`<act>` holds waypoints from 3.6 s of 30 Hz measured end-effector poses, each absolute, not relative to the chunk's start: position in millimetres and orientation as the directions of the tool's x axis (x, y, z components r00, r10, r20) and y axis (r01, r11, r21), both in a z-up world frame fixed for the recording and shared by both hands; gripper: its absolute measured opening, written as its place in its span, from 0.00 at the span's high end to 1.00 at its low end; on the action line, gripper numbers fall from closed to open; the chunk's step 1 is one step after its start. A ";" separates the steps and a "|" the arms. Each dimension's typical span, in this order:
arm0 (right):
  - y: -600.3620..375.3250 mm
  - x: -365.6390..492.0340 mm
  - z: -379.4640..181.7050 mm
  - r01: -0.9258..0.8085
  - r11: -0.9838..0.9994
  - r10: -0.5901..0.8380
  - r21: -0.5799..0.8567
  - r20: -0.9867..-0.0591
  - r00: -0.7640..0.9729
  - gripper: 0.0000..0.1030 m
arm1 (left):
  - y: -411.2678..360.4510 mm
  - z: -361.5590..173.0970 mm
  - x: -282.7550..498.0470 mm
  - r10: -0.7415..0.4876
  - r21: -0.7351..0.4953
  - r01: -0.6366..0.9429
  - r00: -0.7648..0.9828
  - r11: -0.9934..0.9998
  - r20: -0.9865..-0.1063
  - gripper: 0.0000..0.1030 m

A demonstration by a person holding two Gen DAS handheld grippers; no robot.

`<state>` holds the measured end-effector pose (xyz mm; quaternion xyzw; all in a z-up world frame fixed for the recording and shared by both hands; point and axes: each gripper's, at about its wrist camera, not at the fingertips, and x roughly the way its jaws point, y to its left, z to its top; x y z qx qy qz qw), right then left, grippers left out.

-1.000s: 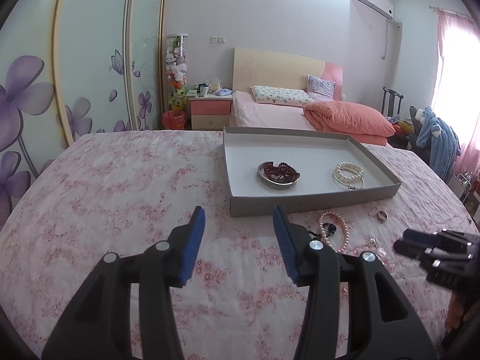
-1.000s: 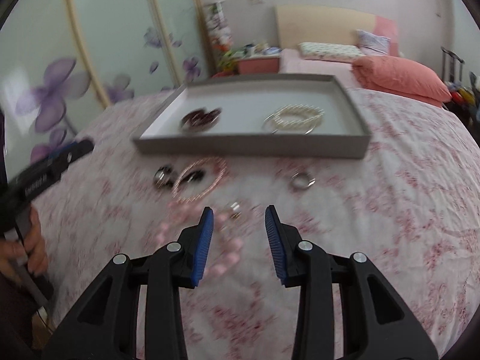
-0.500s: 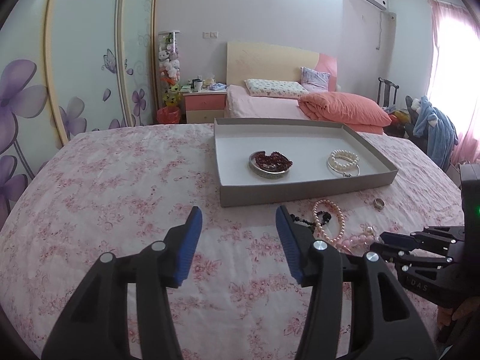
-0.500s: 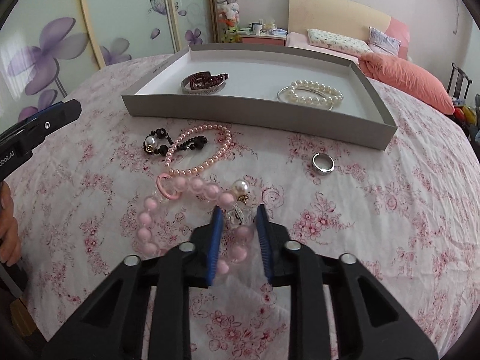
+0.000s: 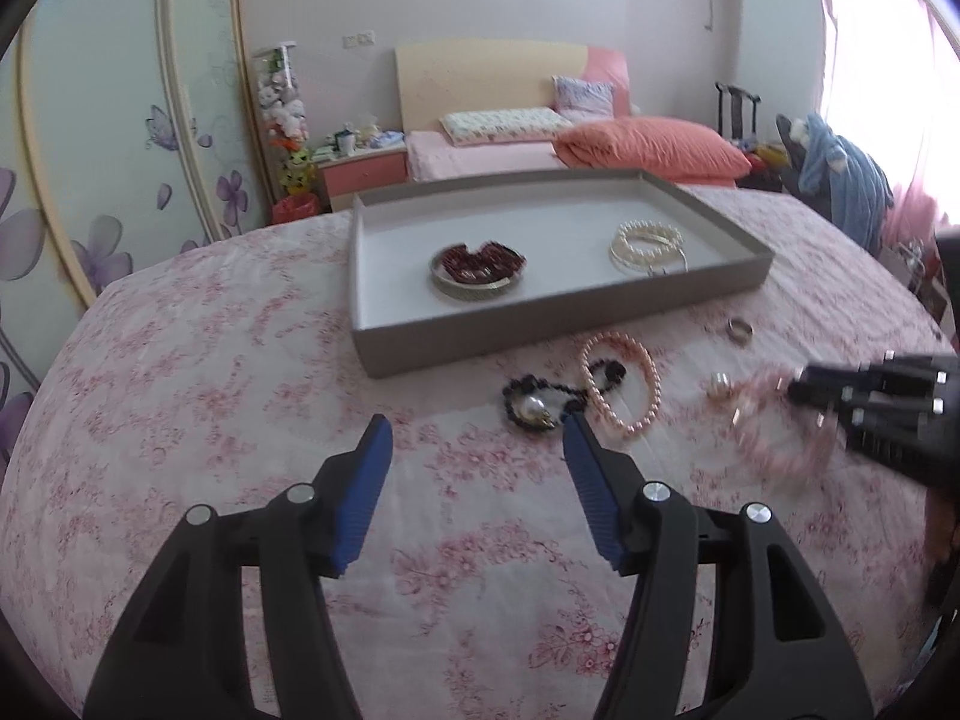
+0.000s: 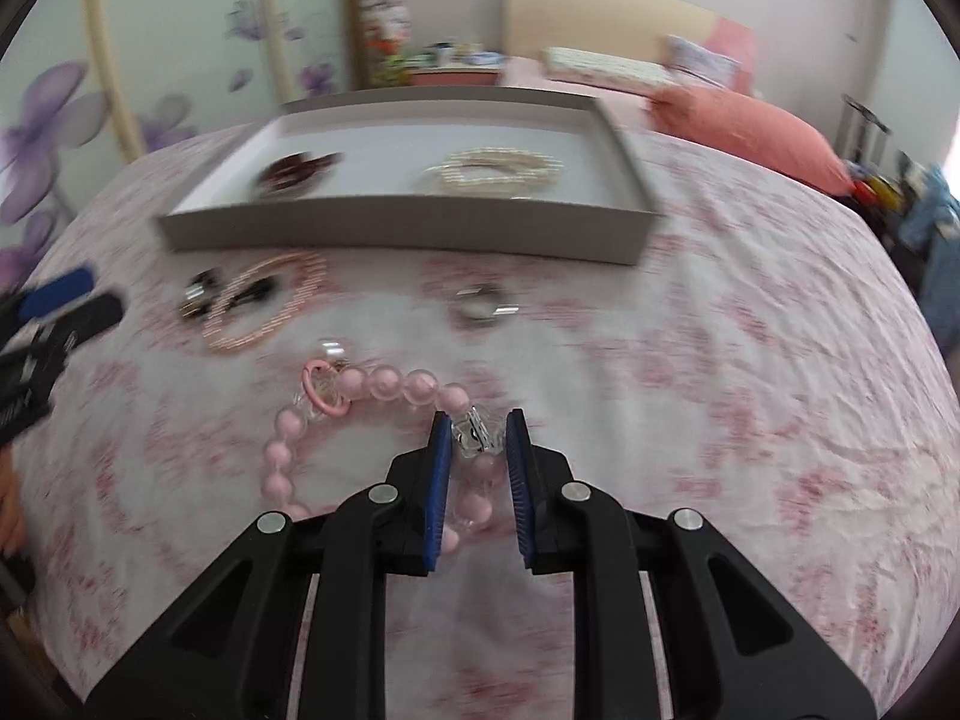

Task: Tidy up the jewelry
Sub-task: 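Grasp the pink bead bracelet with the right tool while the left tool approaches the black bead bracelet, then grasp the pink pearl bracelet with the left tool while the right tool holds the pink beads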

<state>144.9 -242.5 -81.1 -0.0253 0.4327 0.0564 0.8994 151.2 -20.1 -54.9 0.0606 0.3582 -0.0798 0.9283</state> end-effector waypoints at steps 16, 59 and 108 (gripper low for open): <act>-240.3 151.4 -84.2 -0.123 0.992 0.049 -0.039 -0.766 0.641 0.81 | -32.6 -76.3 200.5 -0.148 -0.003 0.224 0.634 0.975 -0.759 0.77; -241.2 150.6 -84.8 -0.130 0.991 0.062 -0.028 -0.767 0.639 0.81 | -14.6 -79.4 193.1 -0.093 0.051 0.207 0.628 0.977 -0.773 0.85; -248.5 149.5 -84.4 -0.125 0.992 0.092 0.015 -0.768 0.634 0.81 | -60.0 -81.4 193.6 -0.123 0.002 0.208 0.588 0.978 -0.800 0.93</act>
